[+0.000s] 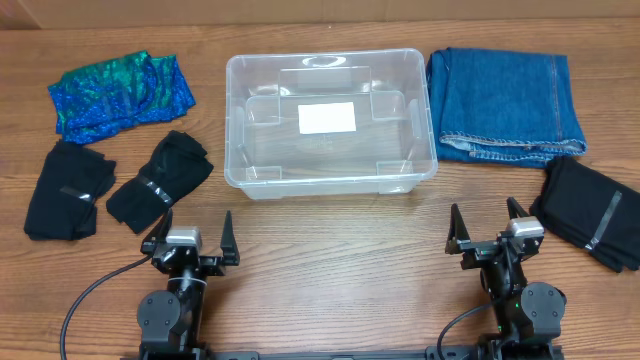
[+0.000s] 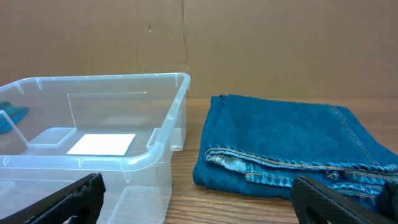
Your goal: Pack container
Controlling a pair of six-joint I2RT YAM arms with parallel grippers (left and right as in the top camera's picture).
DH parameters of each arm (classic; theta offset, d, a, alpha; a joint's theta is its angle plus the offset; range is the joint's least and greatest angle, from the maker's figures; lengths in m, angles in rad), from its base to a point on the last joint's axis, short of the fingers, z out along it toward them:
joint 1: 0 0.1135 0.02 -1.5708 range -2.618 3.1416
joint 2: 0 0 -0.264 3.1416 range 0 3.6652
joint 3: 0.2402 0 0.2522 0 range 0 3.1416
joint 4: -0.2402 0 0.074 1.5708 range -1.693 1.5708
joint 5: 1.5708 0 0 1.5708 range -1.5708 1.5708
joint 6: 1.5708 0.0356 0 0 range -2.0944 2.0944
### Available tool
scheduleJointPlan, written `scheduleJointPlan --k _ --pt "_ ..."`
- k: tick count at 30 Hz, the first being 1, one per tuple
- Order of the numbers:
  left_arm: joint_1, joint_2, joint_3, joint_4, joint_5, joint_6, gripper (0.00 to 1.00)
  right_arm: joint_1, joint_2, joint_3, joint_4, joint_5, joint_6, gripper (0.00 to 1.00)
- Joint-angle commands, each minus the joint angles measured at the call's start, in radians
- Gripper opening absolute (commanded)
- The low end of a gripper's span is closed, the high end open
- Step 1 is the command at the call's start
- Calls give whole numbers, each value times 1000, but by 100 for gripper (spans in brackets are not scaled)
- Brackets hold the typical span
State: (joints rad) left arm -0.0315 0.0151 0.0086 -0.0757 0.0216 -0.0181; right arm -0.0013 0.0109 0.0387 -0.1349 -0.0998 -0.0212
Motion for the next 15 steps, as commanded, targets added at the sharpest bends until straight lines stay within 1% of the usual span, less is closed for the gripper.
scheduleJointPlan --k 1,15 --pt "-1 -10 -4 -2 -10 23 100 -6 -8 -5 3 2 7 100" --pt "-1 -10 -4 5 -10 23 100 -6 -8 -5 3 2 7 100"
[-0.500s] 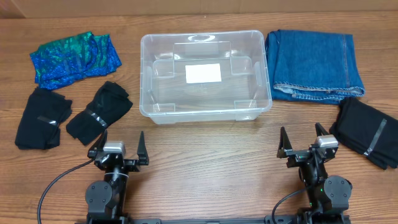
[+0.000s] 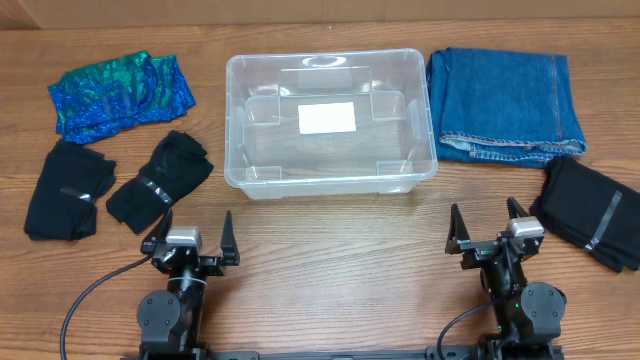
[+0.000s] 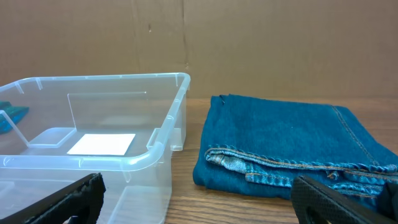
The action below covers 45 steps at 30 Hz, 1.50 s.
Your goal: Pack container
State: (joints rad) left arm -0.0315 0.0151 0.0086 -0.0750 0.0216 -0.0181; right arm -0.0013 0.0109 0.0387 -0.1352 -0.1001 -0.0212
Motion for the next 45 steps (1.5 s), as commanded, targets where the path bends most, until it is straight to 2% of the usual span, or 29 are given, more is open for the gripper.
scheduleJointPlan --k 1,7,10,12,15,20,23,24,26,28,30,34,37,39,41,43,45 --pt "-1 -10 -4 0 -10 23 100 -6 -8 -5 4 2 7 100" --pt "-1 -10 -4 2 -17 23 100 -6 -8 -5 4 2 7 100" --pt "-1 -10 2 4 55 -1 100 -6 -8 -5 4 2 7 100" --pt "-1 -10 51 -11 58 -80 100 -6 -8 -5 4 2 7 100" --pt "-1 38 191 -67 45 -87 100 -6 -8 -5 4 2 7 100" --pt "-1 397 489 -172 32 -129 100 -6 -8 -5 4 2 7 100" --pt "-1 742 820 -342 31 -139 100 -6 -8 -5 4 2 7 100" --pt "-1 932 1027 -438 52 -104 100 -6 -8 -5 4 2 7 100" --pt "-1 1083 1210 -523 147 -23 100 -6 -8 -5 4 2 7 100" --pt "-1 1239 1418 -647 343 93 100 -6 -8 -5 4 2 7 100" --pt "-1 1327 1498 -698 430 109 100 -6 -8 -5 4 2 7 100" --pt "0 1351 1499 -636 430 105 100 -6 -8 -5 4 2 7 100" --pt "35 1359 1500 -548 235 -131 100 -6 -8 -5 4 2 7 100" --pt "127 1388 1500 -514 112 -328 100 -6 -8 -5 4 2 7 100" --pt "227 1440 1500 -527 71 -467 100 -6 -8 -5 4 2 7 100" --pt "316 1519 1500 -549 64 -564 100 -6 -8 -5 4 2 7 100" --pt "363 1612 1500 -545 58 -569 100 -6 -8 -5 4 2 7 100"
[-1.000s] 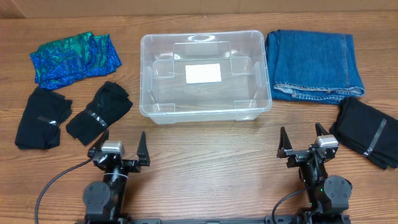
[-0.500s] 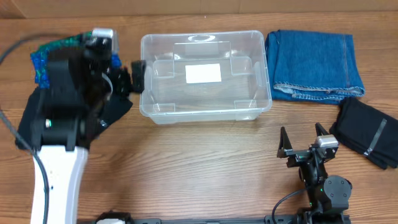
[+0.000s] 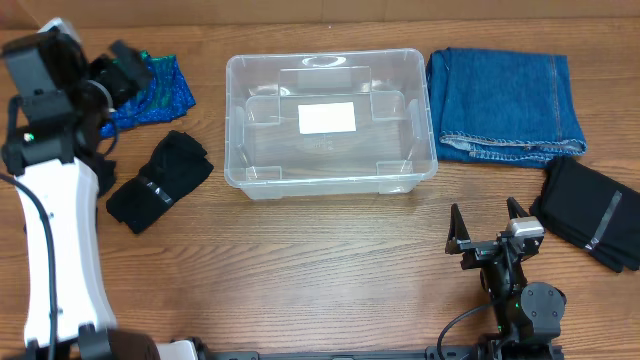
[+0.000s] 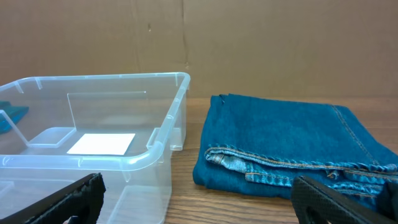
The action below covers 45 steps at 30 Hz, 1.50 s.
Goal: Pack container
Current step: 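Reach left gripper to the sparkly blue-green cloth and grasp it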
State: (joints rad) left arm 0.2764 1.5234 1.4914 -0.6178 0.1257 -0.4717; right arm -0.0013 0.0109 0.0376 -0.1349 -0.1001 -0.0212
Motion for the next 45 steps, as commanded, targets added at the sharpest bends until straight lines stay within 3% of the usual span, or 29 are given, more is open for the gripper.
scheduleJointPlan --k 1,4,9,11,13,15,20,27,32,36,43,45 --pt "62 152 17 11 -48 -107 100 -6 -8 -4 3 2 7 100" --pt "56 285 69 -5 -52 -39 100 -6 -8 -4 3 2 7 100" --pt "54 586 516 -337 -134 79 100 -6 -8 -4 3 2 7 100" --pt "53 647 566 -366 -158 124 100 -6 -8 -4 3 2 7 100" --pt "51 685 566 -393 -175 54 100 -6 -8 -4 3 2 7 100" --pt "56 740 565 -445 -187 -183 100 -6 -8 -4 3 2 7 100" --pt "57 829 564 -436 -185 -317 99 -6 -8 -4 3 2 7 100" --pt "45 844 553 -231 -177 -322 97 -6 -8 -4 3 2 7 100" --pt "11 877 538 -178 -167 -318 81 -6 -8 -4 3 2 7 100" --pt "4 932 538 -213 -87 -316 73 -6 -8 -4 3 2 7 100" --pt "5 936 538 -239 -139 -126 73 -6 -8 -4 3 2 7 100" --pt "5 936 538 -234 -207 -84 61 -6 -8 -4 3 2 7 100"
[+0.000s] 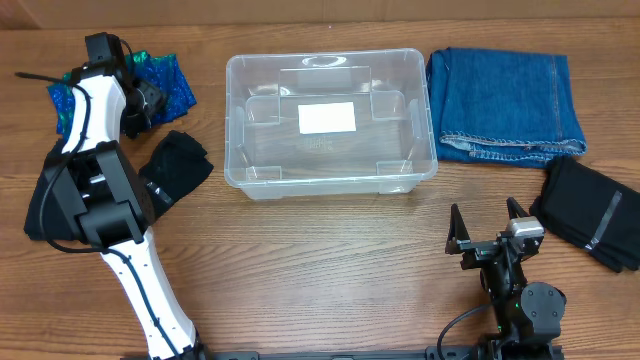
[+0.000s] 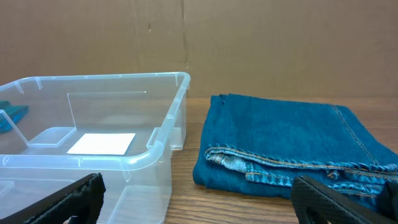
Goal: Pack container
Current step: 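Reach left gripper to the sparkly blue-green cloth and grasp it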
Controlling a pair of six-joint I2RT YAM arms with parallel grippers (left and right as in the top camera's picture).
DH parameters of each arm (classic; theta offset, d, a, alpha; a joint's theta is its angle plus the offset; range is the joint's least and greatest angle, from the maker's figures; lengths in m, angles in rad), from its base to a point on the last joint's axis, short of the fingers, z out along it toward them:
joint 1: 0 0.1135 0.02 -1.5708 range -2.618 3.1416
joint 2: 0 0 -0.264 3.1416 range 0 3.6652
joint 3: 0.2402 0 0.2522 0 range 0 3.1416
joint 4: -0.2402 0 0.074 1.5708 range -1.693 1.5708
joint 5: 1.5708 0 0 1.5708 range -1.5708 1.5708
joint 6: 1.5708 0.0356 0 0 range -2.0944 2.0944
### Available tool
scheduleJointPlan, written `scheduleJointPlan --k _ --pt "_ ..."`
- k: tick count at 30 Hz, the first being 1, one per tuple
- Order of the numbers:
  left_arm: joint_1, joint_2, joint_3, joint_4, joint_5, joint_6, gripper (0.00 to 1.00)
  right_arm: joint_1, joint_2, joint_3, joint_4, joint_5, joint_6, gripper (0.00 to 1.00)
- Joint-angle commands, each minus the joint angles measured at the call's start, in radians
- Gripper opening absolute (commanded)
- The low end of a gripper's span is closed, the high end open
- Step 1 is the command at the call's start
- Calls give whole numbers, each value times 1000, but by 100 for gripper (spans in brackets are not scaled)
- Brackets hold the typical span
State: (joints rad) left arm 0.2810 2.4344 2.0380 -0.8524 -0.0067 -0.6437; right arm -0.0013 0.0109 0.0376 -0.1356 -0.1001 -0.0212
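Observation:
The clear plastic container (image 1: 330, 186) stands empty at the back middle, with a white label on its floor. A blue-green shiny cloth (image 1: 172, 84) lies at the back left. My left gripper (image 1: 143, 98) is over that cloth's near edge, and its jaws are too small and dark to read. Folded jeans (image 1: 505, 98) lie right of the container, also in the right wrist view (image 2: 292, 146). My right gripper (image 1: 490, 236) rests open near the front edge with nothing between its fingers (image 2: 68, 200).
A black garment (image 1: 172, 170) lies left of the container's front corner. Another black garment (image 1: 592, 212) lies at the right edge. My stretched left arm (image 1: 95, 190) covers a third dark garment at the far left. A cardboard wall (image 2: 249, 43) stands behind the table.
My left arm now stretches out along the left side, with its gripper lower, at the blue-green cloth's near edge. The right arm and all garments are where they were.
At the two oldest moments both arms sat folded at the front edge with grippers open. Then my left arm was raised and reaching over the back-left cloths. Now its gripper is down at the blue-green cloth. The right arm has stayed parked, and the container is empty.

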Motion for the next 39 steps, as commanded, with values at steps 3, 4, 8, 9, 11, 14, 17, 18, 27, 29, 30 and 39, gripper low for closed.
scheduleJointPlan --k 3,4,8,9,11,14,17,18,27,29,30,39 --pt "0 25 -8 8 -104 127 70 -6 -8 -4 4 2 7 100" --pt "1 25 -7 17 -104 173 76 -6 -8 -4 4 2 7 100" --pt "-2 24 -5 10 -92 286 85 -6 -8 -4 4 2 7 100" --pt "-7 22 6 3 -78 309 87 -6 -8 -4 4 2 7 100" --pt "-17 22 63 -41 -78 381 91 -6 -8 -4 4 2 7 100" --pt "-34 22 177 -130 -78 478 92 -6 -8 -4 4 2 7 100" --pt "-67 21 290 -174 -78 620 100 -6 -8 -4 4 2 7 100" --pt "-79 21 301 -162 -79 680 100 -6 -8 -4 4 2 7 100" --pt "-98 48 271 -115 -95 877 96 -6 -8 -4 4 2 7 100" --pt "-98 48 239 -106 -109 885 93 -6 -8 -4 4 2 7 100" --pt "-98 48 211 -95 -108 899 93 -6 -8 -4 4 2 7 100" --pt "-82 48 63 -24 -109 928 88 -6 -8 -4 4 2 7 100"
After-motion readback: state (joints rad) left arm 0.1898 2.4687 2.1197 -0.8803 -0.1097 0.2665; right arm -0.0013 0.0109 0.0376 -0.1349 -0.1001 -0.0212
